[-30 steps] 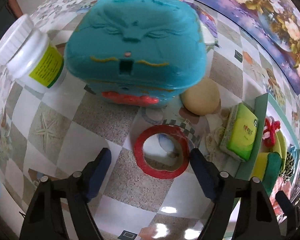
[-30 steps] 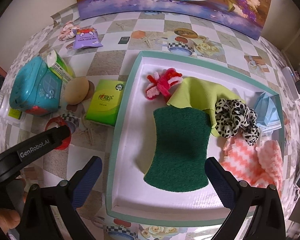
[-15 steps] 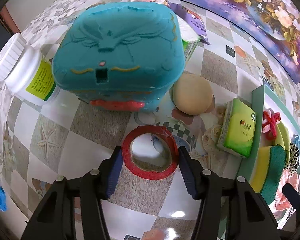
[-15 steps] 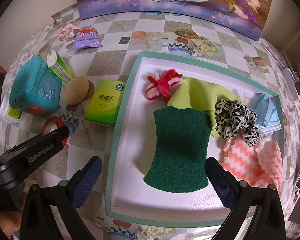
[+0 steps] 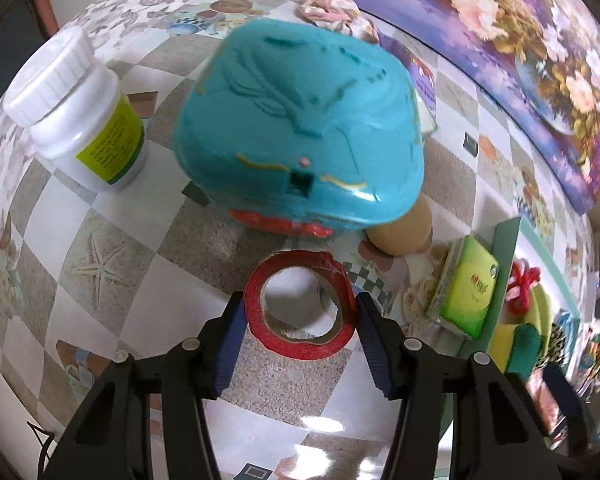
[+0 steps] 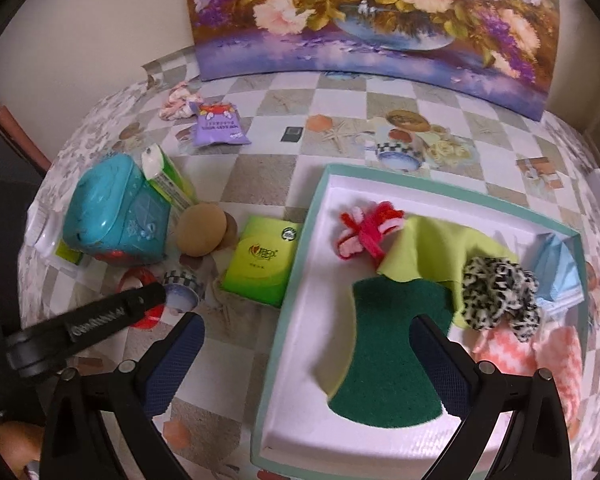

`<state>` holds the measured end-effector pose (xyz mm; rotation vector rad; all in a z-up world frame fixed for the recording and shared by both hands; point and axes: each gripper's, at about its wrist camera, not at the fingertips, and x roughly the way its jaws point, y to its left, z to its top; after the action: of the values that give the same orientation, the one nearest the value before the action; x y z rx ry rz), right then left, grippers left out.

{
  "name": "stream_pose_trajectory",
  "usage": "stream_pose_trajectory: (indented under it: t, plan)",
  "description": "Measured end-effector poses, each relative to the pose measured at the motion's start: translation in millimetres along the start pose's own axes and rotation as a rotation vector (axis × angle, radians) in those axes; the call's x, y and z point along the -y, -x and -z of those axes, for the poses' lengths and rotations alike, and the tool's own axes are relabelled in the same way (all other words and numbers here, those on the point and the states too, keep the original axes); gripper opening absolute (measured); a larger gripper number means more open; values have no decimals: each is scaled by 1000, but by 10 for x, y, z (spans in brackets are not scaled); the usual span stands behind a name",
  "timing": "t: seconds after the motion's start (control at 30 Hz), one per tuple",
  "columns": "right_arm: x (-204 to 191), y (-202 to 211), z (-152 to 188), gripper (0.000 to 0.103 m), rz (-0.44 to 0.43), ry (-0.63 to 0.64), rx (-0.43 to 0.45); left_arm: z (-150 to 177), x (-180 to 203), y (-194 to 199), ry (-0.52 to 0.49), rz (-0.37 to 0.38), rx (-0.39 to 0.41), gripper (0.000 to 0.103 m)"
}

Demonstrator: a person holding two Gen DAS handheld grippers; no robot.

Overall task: Organize soft objects
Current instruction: 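Lower the open left gripper around the red tape roll, then hold the left gripper at the tape roll while the right gripper approaches the green tissue pack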

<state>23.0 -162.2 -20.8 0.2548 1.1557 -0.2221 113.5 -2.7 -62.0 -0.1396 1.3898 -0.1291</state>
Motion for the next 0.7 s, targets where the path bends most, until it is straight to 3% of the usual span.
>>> stream_pose_trajectory:
  t: [0.17, 0.4, 0.57, 0.7]
  plan:
    - [-42, -11, -30, 101, -54, 7, 37, -14, -113, 118, 27, 18, 13, 56]
    - [-130, 27, -90, 87, -112, 23, 69, -93, -349, 251, 84, 59, 12, 56]
    - [-217, -16, -126, 84, -129, 42, 64, -114, -402, 316, 102, 71, 16, 56]
    - [-306, -111, -166, 75, -117, 59, 48, -54, -431, 312, 102, 91, 10, 56]
